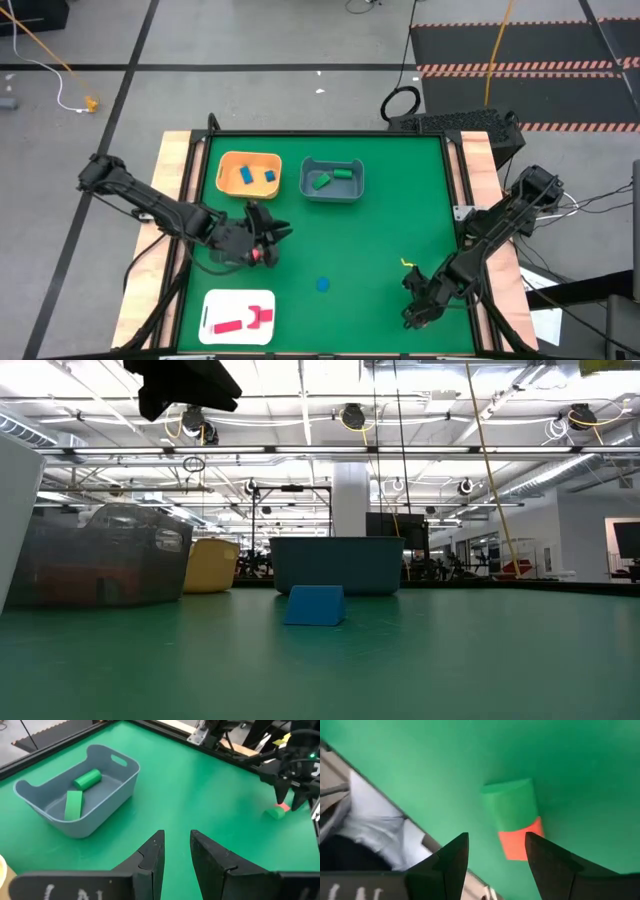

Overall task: Sort & place blocks by color
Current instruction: Put the orange square block into the black bin

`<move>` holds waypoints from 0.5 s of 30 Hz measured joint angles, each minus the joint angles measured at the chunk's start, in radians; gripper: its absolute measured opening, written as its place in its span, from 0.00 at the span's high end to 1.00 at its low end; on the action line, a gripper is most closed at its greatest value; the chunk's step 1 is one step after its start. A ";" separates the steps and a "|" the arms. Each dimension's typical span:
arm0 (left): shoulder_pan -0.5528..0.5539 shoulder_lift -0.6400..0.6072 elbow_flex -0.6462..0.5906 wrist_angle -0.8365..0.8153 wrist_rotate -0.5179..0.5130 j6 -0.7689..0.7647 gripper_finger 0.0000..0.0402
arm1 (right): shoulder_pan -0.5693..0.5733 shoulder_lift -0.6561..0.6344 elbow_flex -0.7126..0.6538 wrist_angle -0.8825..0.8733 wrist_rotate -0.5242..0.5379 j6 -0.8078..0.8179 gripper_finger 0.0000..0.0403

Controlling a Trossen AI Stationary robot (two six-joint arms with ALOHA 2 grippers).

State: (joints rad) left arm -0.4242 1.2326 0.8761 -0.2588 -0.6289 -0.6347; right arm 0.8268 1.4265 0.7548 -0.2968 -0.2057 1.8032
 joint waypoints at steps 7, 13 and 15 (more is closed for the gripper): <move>0.000 0.007 0.000 0.009 -0.008 0.004 0.77 | 0.001 0.000 -0.045 0.031 -0.087 0.037 0.48; 0.000 0.007 0.000 0.026 -0.025 0.032 0.77 | 0.000 -0.013 -0.045 0.034 -0.086 0.015 0.38; 0.003 0.007 0.000 0.026 -0.035 0.032 0.77 | 0.000 -0.018 -0.045 0.029 -0.085 0.017 0.37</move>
State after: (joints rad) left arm -0.4211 1.2400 0.8761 -0.2333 -0.6638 -0.6029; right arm 0.8268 1.4089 0.7094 -0.2674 -0.2909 1.8202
